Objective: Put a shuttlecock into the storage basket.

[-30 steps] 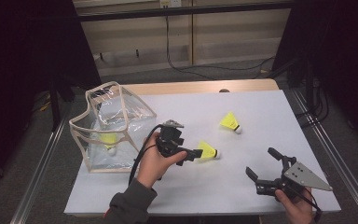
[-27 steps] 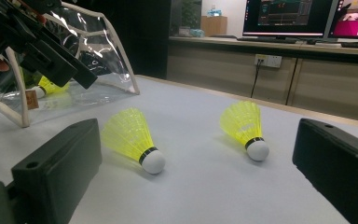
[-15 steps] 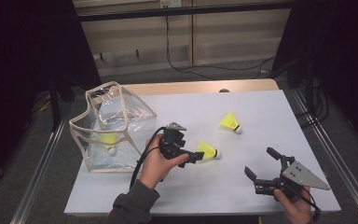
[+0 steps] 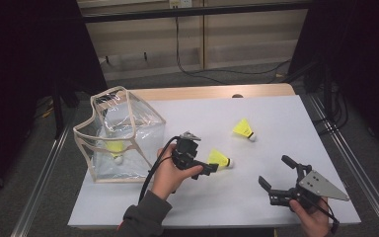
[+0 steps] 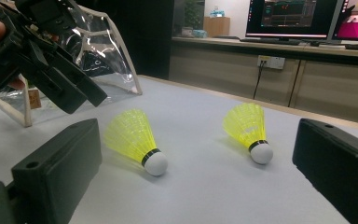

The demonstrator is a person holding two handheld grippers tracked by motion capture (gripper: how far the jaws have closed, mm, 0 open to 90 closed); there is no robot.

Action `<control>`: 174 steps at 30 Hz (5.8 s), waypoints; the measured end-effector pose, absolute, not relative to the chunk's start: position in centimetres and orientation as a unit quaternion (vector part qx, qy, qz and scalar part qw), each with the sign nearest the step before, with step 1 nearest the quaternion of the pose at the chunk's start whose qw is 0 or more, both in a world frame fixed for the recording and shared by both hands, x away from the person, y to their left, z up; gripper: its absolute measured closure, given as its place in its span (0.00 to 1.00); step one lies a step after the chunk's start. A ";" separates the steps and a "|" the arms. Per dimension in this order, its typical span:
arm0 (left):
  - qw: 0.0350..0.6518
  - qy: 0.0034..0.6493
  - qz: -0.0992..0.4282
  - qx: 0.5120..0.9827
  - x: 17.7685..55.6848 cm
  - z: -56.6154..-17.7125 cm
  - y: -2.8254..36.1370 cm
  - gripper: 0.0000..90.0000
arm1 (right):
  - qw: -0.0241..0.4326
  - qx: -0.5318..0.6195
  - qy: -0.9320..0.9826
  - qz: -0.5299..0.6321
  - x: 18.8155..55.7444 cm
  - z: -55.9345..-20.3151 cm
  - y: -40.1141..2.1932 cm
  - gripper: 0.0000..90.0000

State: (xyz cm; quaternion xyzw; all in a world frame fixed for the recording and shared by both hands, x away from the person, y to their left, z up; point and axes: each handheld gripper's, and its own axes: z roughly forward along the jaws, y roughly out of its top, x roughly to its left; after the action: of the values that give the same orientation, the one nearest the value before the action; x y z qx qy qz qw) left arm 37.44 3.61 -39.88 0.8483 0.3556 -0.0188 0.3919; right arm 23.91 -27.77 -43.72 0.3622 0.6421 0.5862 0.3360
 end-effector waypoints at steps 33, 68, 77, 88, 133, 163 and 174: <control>0.399 0.357 0.000 0.845 38.5 -42.2 1.7 0.30 | 0.337 0.358 0.646 0.584 24.0 -43.7 -27.7 0.01; 0.407 0.353 -0.029 0.842 39.1 -43.4 0.7 0.59 | 0.338 0.359 0.646 0.583 23.9 -43.7 -27.7 0.01; 0.411 0.351 -0.037 0.841 39.3 -43.7 0.5 0.68 | 0.338 0.360 0.644 0.584 23.9 -43.6 -27.8 0.01; 0.417 0.353 -0.053 0.836 39.5 -44.2 0.2 0.74 | 0.339 0.360 0.644 0.583 23.9 -43.6 -27.9 0.01; 0.434 0.349 -0.072 0.827 38.9 -43.0 0.2 0.93 | 0.340 0.360 0.644 0.583 24.0 -43.6 -28.0 0.01; 0.420 0.354 -0.067 0.833 38.7 -39.3 1.3 0.93 | 0.336 0.363 0.647 0.581 24.4 -43.8 -27.7 0.01; 0.413 0.355 -0.062 0.836 38.8 -38.2 1.7 0.93 | 0.335 0.367 0.647 0.578 24.5 -43.9 -27.8 0.01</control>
State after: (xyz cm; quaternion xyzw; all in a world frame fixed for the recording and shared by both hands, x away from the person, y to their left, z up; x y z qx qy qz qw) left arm 38.83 1.68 -38.21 0.8363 0.3549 -0.0624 0.4133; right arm 24.52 -27.78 -43.86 0.3668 0.6470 0.5782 0.3355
